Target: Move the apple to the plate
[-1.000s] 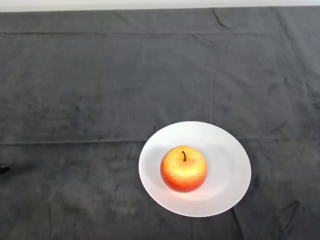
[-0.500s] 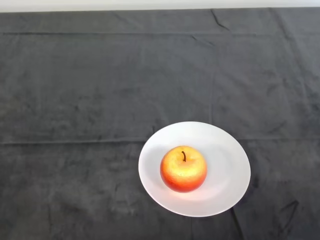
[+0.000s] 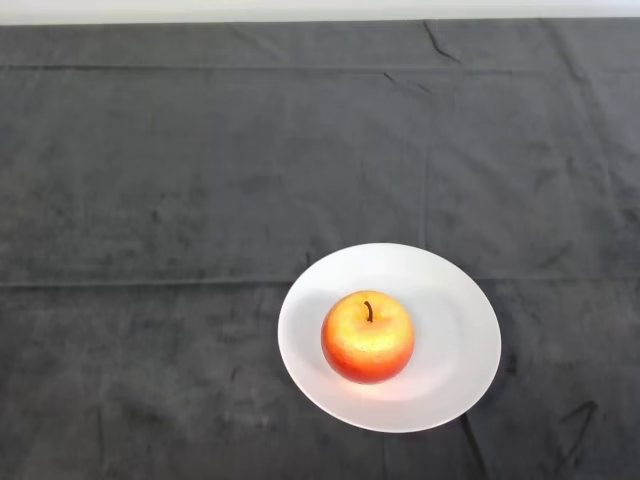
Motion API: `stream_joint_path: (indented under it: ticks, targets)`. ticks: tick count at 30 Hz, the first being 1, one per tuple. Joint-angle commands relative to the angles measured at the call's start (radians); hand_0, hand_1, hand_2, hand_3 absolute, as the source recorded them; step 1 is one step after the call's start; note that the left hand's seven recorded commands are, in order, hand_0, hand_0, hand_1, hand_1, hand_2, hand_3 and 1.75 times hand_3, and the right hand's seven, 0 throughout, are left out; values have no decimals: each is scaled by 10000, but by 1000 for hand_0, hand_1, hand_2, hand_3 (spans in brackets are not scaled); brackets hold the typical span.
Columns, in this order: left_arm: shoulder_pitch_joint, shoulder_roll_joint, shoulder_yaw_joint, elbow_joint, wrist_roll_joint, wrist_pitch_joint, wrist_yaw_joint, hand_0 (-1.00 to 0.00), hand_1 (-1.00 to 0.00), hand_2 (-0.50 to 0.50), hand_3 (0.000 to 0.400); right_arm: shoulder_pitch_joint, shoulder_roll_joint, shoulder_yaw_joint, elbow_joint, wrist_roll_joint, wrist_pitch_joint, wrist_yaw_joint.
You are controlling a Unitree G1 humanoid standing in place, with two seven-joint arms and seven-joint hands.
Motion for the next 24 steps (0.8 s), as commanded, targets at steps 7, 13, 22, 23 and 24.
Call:
stream_joint_path:
  ticks: [7, 13, 22, 23, 24]
  targets:
    - [-170, 353, 335, 423, 286, -288, 19, 0, 0, 0, 0, -147, -232, -144, 26, 179, -26, 47]
    - [-195, 312, 424, 417, 413, -283, -28, 0, 0, 0, 0, -149, -234, -144, 32, 175, -28, 51]
    - [-219, 281, 576, 405, 549, -232, -135, 0, 0, 0, 0, -152, -236, -144, 37, 171, -30, 56]
    - [-223, 281, 594, 403, 563, -223, -147, 0, 0, 0, 0, -152, -236, -144, 38, 170, -30, 57]
    - [-226, 278, 609, 402, 576, -218, -155, 0, 0, 0, 0, -152, -236, -144, 38, 170, -30, 57]
